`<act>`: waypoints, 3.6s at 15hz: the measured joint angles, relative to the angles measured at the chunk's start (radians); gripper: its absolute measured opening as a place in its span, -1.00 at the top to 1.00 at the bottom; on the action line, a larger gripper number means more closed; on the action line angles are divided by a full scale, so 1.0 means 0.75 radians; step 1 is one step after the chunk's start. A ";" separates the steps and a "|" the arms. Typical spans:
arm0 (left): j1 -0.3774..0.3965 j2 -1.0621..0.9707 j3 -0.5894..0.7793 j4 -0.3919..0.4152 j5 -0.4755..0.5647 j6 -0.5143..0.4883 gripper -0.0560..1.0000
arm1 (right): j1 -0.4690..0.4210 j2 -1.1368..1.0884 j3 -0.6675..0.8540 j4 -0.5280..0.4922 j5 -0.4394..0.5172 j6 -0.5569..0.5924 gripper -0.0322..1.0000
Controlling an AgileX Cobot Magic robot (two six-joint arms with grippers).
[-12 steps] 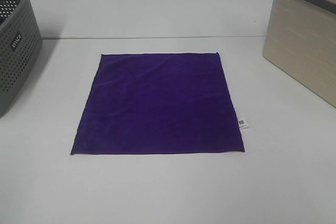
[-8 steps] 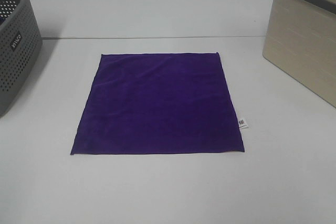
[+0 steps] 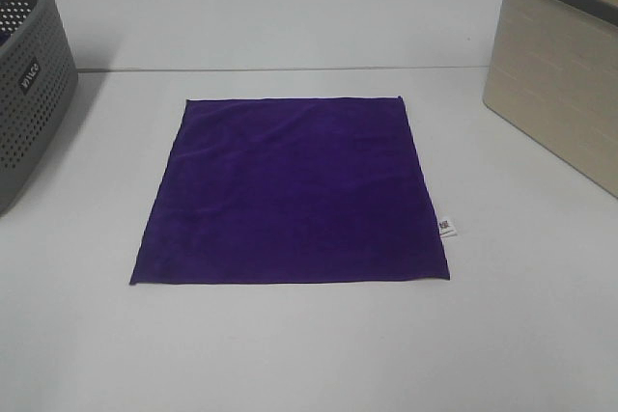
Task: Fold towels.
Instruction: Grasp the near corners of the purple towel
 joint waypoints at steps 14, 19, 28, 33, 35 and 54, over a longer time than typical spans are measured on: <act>0.000 0.000 0.000 -0.019 0.000 0.008 -0.98 | 0.000 0.000 0.000 -0.111 0.000 0.073 -0.79; 0.000 0.000 0.000 -0.019 0.000 0.028 -0.98 | 0.000 0.000 0.000 -0.108 -0.001 0.100 -0.88; 0.000 0.000 0.000 -0.019 0.000 0.029 -0.98 | 0.000 0.000 0.000 -0.112 -0.001 0.139 -0.96; 0.000 0.000 0.000 -0.019 0.000 0.029 -0.98 | 0.000 0.000 0.000 -0.112 -0.001 0.139 -0.96; 0.000 0.000 0.000 -0.019 0.000 0.029 -0.98 | 0.000 0.000 0.000 -0.112 -0.001 0.139 -0.96; 0.000 2.016 -0.535 -0.713 -0.125 0.655 -0.96 | -0.348 1.844 -0.511 0.732 0.004 -0.583 -0.89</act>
